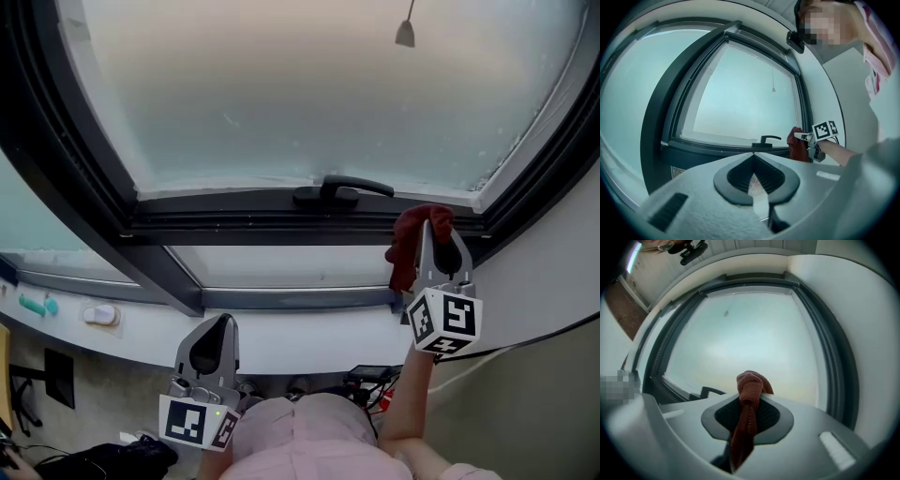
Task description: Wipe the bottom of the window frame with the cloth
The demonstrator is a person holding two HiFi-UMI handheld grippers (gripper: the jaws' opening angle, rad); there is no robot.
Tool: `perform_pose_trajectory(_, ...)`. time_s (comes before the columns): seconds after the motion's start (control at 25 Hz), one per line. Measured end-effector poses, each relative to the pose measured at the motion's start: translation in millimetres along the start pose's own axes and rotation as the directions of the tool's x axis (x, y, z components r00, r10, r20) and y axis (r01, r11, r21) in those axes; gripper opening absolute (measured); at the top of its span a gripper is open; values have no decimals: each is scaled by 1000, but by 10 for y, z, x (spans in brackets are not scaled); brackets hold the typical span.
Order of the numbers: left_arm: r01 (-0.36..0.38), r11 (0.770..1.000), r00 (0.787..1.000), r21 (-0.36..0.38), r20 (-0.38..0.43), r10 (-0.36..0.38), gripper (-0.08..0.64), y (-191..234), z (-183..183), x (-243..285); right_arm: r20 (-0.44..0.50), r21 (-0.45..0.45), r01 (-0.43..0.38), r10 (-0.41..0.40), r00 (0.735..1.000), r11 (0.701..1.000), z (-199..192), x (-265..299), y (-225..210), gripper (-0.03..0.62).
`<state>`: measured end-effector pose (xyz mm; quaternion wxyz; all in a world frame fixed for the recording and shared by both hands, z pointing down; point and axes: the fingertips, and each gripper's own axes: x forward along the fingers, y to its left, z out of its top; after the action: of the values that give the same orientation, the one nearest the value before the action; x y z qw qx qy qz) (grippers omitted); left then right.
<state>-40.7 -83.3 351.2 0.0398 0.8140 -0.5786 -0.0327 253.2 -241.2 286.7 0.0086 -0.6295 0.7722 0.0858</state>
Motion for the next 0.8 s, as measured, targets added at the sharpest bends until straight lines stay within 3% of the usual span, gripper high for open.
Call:
perform_pose_trajectory(0.16,-4,997,1000,72,-22,6,-5,60,-4,-34,38,-73,-136,139,990,988,5,116,693,61)
perform_pose_trajectory(0.28,4,998,1000,64,-25,-2,-5,129,2,-56,-3,-96,-192,193,981,977,-135,210,1045,61)
perform_pose_trajectory(0.48,5,999,999,41,-36,-4,-5,274,-27,-92,-67,-82,-219,214,975,972,-351,322,1372,60)
perform_pose_trajectory(0.8,25,1000,999,13,-33,-24,-5,430,-2,-22,-132,-54,-215,207,969,975,-516,593,1495,61)
